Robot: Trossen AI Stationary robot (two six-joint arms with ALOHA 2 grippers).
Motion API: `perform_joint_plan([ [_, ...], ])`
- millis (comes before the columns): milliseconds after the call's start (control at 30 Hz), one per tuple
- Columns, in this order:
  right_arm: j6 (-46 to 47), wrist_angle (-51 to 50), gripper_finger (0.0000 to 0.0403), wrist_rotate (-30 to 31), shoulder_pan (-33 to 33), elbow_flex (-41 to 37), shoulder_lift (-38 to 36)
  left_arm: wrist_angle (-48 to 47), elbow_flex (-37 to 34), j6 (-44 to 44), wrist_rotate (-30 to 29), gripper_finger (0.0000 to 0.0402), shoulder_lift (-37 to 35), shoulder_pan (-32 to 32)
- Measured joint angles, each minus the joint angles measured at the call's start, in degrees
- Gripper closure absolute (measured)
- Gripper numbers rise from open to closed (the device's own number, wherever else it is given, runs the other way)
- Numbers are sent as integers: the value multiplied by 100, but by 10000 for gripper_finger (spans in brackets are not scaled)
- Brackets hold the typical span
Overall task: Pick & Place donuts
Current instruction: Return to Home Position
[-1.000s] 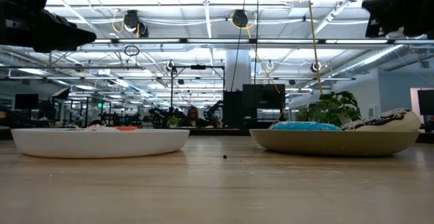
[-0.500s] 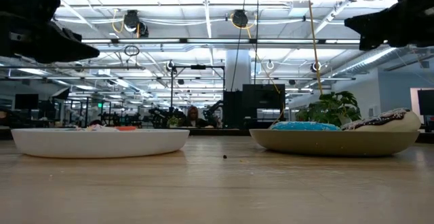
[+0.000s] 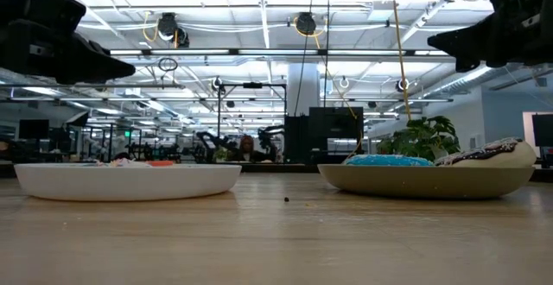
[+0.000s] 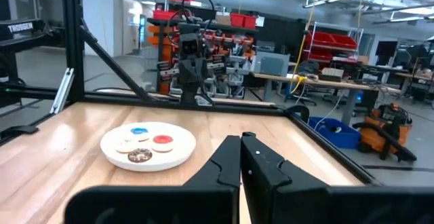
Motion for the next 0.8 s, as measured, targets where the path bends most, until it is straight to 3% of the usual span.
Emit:
perform_joint_plan([
  [467,-162,-60,403,-145,-95,-4,0,123,-9,-271,21,397,26,239],
  [800,-75,-58,403,-143,-93,-4,-1,180,-9,-235,-15,356,26,239],
])
